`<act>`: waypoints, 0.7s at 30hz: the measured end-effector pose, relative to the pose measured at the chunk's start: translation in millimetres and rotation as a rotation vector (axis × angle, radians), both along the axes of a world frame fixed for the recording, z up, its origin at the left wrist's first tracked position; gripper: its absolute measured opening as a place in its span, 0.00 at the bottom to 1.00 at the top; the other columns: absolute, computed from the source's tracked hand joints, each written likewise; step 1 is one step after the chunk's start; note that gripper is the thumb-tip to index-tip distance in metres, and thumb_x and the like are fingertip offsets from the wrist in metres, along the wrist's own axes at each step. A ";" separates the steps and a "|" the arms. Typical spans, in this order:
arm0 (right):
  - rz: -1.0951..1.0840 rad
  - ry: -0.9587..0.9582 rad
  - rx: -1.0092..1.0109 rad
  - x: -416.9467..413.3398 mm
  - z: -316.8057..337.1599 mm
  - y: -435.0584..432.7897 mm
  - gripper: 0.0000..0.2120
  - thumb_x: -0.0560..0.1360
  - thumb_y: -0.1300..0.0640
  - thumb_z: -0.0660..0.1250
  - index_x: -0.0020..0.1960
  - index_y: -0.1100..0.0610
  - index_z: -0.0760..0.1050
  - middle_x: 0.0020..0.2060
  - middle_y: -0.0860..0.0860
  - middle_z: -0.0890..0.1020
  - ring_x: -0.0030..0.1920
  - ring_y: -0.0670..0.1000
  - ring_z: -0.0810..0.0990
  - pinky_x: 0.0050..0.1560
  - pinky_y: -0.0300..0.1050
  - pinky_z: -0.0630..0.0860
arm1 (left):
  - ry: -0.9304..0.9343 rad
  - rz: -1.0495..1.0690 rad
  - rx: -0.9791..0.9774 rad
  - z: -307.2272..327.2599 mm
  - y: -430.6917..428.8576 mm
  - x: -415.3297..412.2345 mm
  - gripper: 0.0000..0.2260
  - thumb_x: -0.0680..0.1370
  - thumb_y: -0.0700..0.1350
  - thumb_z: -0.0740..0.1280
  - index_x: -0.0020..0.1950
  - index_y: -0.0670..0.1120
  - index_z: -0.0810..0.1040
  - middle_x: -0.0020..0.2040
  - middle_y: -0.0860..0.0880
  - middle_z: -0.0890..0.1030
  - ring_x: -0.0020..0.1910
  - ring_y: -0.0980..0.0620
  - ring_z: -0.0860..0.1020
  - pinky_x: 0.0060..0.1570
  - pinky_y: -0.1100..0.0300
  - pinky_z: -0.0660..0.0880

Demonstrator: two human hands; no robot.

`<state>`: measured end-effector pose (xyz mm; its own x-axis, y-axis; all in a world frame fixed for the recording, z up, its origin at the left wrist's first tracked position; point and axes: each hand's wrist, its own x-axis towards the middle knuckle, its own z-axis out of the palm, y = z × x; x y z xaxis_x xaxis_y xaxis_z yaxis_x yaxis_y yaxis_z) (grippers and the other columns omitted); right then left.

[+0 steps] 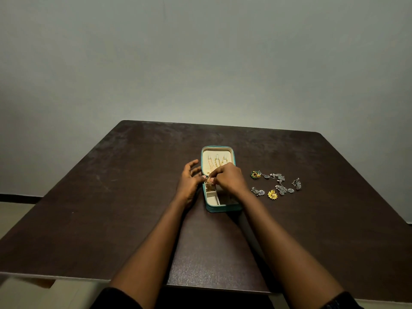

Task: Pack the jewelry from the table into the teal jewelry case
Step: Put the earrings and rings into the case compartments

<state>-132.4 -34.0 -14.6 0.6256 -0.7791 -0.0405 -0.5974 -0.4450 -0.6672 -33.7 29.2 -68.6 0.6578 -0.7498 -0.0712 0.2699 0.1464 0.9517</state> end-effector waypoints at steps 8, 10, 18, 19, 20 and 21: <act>0.102 0.114 -0.017 4.1 4.0 -5.3 0.11 0.73 0.63 0.64 0.52 0.58 0.82 0.54 0.57 0.82 0.58 0.56 0.77 0.54 0.42 0.72 | 0.000 0.004 0.005 1.2 0.5 -0.3 0.26 0.73 0.24 0.59 0.70 0.41 0.63 0.65 0.37 0.71 0.56 0.47 0.74 0.47 0.60 0.76; 0.091 0.128 -0.069 6.5 1.3 -3.4 0.12 0.73 0.63 0.64 0.53 0.58 0.82 0.54 0.58 0.82 0.58 0.57 0.77 0.56 0.45 0.74 | -0.009 0.004 0.005 0.7 0.5 0.2 0.26 0.73 0.24 0.59 0.70 0.41 0.63 0.64 0.37 0.71 0.52 0.50 0.75 0.43 0.63 0.78; -0.005 0.058 -0.183 7.5 -6.2 2.7 0.10 0.73 0.61 0.67 0.52 0.56 0.82 0.53 0.58 0.82 0.55 0.57 0.79 0.53 0.47 0.76 | -0.007 0.000 0.007 -1.3 -0.4 0.9 0.26 0.74 0.25 0.59 0.69 0.42 0.64 0.64 0.38 0.71 0.54 0.50 0.75 0.43 0.63 0.77; -0.022 0.042 -0.189 7.3 -5.7 2.3 0.09 0.72 0.61 0.68 0.51 0.55 0.82 0.52 0.57 0.82 0.55 0.57 0.79 0.53 0.47 0.76 | -0.009 0.003 0.009 -1.6 -0.6 0.9 0.26 0.74 0.25 0.59 0.69 0.41 0.64 0.64 0.38 0.71 0.54 0.50 0.75 0.43 0.62 0.77; -0.035 0.027 -0.185 6.9 -4.9 1.7 0.09 0.72 0.61 0.68 0.50 0.55 0.82 0.52 0.57 0.83 0.55 0.57 0.79 0.53 0.47 0.76 | -0.014 0.007 0.009 -1.8 -0.8 1.0 0.26 0.73 0.24 0.59 0.69 0.41 0.64 0.64 0.38 0.71 0.55 0.49 0.74 0.44 0.62 0.77; -0.042 0.014 -0.175 6.5 -3.7 0.9 0.09 0.72 0.62 0.67 0.50 0.54 0.83 0.52 0.57 0.83 0.55 0.57 0.79 0.54 0.48 0.76 | -0.019 0.014 0.009 -2.1 -1.4 1.1 0.26 0.73 0.24 0.59 0.69 0.40 0.64 0.64 0.37 0.71 0.56 0.48 0.74 0.45 0.61 0.77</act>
<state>-125.9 -33.0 -18.4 0.5928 -0.8004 0.0894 -0.6263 -0.5279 -0.5736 -32.6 27.8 -70.8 0.6693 -0.7401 -0.0653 0.2498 0.1413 0.9579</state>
